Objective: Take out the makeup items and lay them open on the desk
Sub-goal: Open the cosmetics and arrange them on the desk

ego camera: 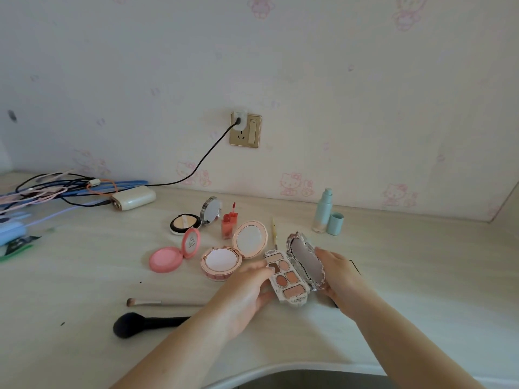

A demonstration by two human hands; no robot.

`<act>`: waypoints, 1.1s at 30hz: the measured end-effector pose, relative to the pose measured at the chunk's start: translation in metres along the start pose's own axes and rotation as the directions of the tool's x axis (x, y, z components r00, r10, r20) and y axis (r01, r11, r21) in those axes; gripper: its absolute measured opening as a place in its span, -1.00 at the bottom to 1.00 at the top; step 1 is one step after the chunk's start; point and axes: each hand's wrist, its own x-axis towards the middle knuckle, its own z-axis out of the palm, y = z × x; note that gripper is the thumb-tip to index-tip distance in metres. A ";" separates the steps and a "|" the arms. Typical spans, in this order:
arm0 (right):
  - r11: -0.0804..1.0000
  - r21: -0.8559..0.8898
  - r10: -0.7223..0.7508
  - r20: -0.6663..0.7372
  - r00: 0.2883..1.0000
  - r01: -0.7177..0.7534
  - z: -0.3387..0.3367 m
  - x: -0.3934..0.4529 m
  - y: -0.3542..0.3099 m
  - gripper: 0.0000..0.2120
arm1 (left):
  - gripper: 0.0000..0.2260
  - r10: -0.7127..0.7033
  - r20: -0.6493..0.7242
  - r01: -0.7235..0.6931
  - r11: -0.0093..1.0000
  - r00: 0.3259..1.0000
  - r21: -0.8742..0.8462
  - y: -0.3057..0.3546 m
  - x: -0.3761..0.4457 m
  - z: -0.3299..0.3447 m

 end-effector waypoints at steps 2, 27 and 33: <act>1.000 -0.023 -0.001 0.001 1.000 0.001 0.002 0.003 0.000 -0.74 | -0.74 -0.008 -0.009 0.008 1.000 1.000 0.017 0.002 0.002 -0.003; 0.977 -0.107 -0.190 -0.048 0.981 0.184 -0.013 0.032 -0.008 -0.70 | -0.84 0.056 -0.081 -0.048 0.994 0.995 0.096 0.008 0.001 0.008; 0.928 -0.251 -0.316 -0.133 0.940 0.276 -0.061 0.010 0.001 -0.68 | -0.74 0.168 -0.018 -0.159 0.955 0.986 0.251 -0.006 -0.006 0.021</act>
